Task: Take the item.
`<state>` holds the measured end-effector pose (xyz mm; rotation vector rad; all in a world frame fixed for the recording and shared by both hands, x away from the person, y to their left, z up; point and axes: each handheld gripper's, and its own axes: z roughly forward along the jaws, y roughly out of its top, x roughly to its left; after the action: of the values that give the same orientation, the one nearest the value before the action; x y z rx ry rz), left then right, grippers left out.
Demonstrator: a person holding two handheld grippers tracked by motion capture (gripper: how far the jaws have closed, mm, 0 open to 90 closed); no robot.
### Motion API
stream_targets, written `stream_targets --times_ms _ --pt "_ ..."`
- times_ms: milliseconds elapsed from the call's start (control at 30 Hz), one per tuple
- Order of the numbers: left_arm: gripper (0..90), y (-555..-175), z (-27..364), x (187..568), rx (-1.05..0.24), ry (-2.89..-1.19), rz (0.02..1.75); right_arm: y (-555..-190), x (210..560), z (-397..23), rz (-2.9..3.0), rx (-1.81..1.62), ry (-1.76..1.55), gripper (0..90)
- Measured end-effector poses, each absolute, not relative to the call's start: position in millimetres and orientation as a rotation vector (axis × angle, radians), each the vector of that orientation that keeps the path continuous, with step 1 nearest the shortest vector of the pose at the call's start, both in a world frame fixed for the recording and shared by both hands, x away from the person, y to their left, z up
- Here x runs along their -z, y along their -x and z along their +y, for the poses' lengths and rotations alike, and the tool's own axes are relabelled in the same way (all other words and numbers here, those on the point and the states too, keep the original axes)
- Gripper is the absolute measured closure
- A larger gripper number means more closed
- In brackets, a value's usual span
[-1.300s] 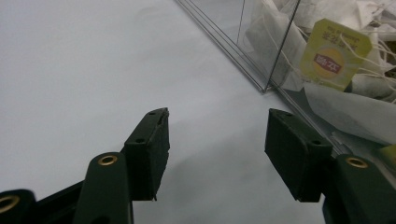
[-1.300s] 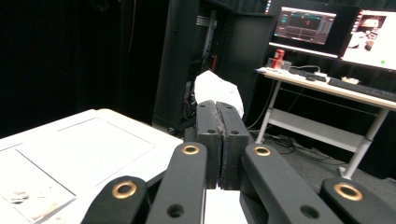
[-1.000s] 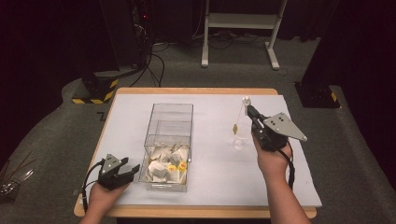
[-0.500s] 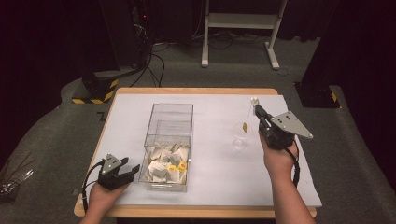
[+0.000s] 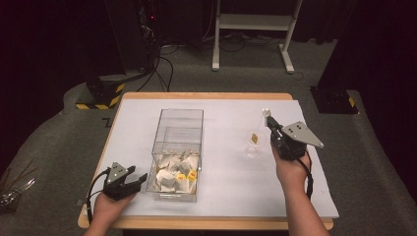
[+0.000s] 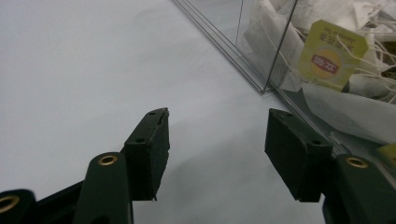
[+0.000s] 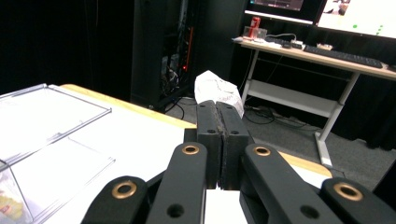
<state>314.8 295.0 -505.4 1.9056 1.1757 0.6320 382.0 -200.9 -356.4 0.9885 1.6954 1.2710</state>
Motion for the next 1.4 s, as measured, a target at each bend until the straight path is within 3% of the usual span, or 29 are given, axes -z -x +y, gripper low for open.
stream_targets --times_ms 1400 --pt "40.3 -314.0 295.5 505.3 -0.626 -1.898 1.166 -410.8 424.5 -185.9 1.847 -1.141 -1.108 89.1"
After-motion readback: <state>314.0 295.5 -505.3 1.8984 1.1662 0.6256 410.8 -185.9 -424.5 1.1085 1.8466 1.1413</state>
